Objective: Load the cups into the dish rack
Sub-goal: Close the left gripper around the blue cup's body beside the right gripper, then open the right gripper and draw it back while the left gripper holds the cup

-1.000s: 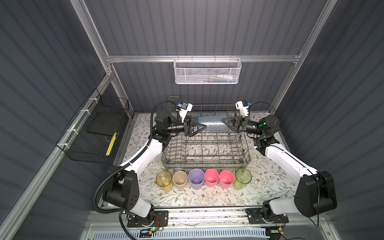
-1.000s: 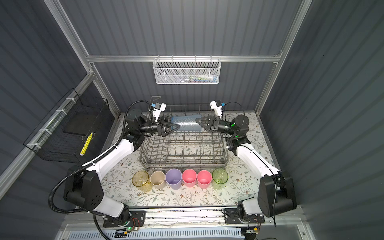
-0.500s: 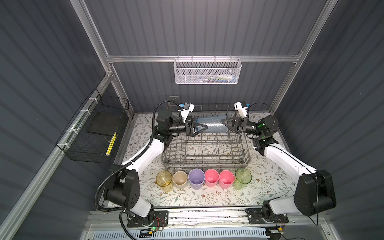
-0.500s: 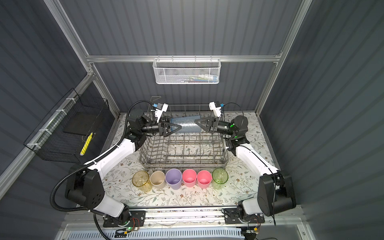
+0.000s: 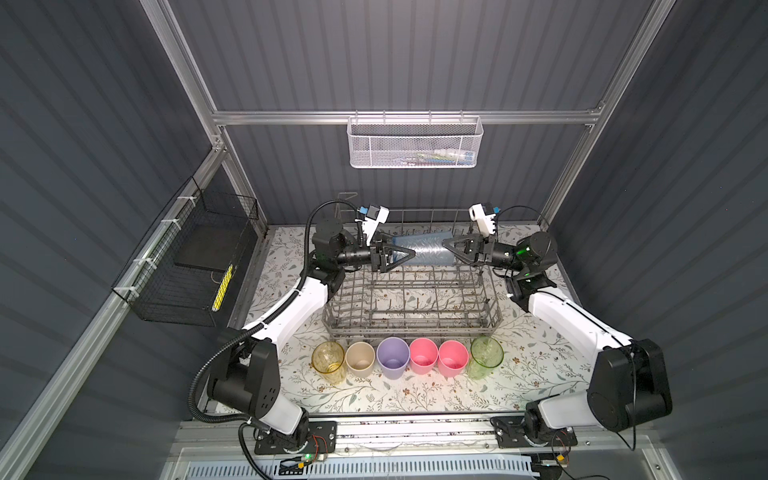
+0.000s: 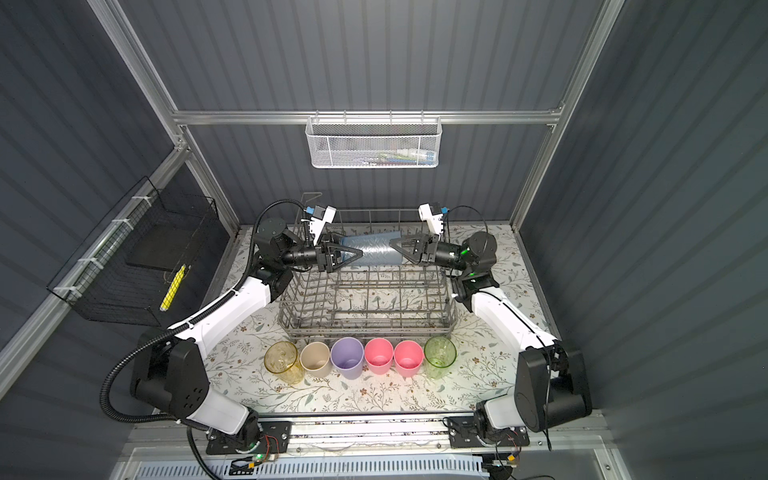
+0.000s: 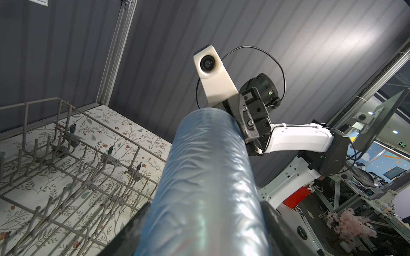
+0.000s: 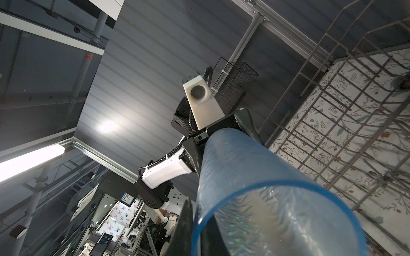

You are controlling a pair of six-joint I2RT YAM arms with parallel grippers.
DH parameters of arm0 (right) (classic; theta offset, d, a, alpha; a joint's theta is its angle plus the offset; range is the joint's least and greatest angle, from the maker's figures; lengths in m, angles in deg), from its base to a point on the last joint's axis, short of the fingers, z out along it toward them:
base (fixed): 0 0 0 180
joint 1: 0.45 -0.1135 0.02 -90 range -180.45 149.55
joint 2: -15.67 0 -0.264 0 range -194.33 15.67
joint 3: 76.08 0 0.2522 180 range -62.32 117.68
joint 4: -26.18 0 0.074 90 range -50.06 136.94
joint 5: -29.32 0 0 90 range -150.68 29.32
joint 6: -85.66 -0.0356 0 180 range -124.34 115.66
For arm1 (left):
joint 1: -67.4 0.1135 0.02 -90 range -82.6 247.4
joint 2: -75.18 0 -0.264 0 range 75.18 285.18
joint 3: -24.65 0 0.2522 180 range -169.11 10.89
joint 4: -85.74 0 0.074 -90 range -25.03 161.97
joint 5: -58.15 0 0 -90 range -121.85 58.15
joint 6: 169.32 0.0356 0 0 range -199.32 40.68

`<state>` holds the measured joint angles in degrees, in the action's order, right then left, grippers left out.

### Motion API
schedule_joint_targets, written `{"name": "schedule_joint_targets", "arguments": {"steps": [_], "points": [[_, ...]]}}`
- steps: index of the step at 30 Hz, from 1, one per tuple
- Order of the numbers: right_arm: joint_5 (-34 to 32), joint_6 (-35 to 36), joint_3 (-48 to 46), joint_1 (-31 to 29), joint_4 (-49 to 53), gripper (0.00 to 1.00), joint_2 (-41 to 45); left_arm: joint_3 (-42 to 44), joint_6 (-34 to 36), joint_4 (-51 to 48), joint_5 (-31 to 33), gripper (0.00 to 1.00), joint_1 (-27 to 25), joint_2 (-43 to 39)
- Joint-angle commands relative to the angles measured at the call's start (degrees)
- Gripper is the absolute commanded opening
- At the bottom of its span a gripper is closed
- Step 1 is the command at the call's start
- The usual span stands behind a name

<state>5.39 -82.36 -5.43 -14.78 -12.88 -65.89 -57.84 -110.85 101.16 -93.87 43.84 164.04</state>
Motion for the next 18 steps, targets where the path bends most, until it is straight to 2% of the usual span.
{"name": "schedule_joint_targets", "arguments": {"steps": [1, 4, 7, 13, 18], "points": [[0.0, -0.4, -0.1, -0.5, -2.4, 0.08, -0.4, 0.6, -0.2, 2.1, 0.2, 0.42, -0.8, -1.2], [0.3, -0.4, -0.1, -0.3, -2.2, 0.19, -0.1, 1.1, -0.2, 2.5, 0.7, 0.39, -0.8, -1.7], [0.4, -0.1, -0.1, 0.2, -1.7, 0.25, 0.2, 1.4, -0.2, 2.9, 1.1, 0.36, -0.8, -2.3], [0.6, 3.2, -0.1, 1.8, 3.5, 0.31, 2.4, 2.0, -0.1, 3.2, 2.2, 0.35, -0.8, -3.4], [0.0, 10.3, 0.1, 4.1, 13.9, 0.33, 5.5, 1.9, -0.3, 3.7, 2.6, 0.34, -0.8, -3.8]]}}
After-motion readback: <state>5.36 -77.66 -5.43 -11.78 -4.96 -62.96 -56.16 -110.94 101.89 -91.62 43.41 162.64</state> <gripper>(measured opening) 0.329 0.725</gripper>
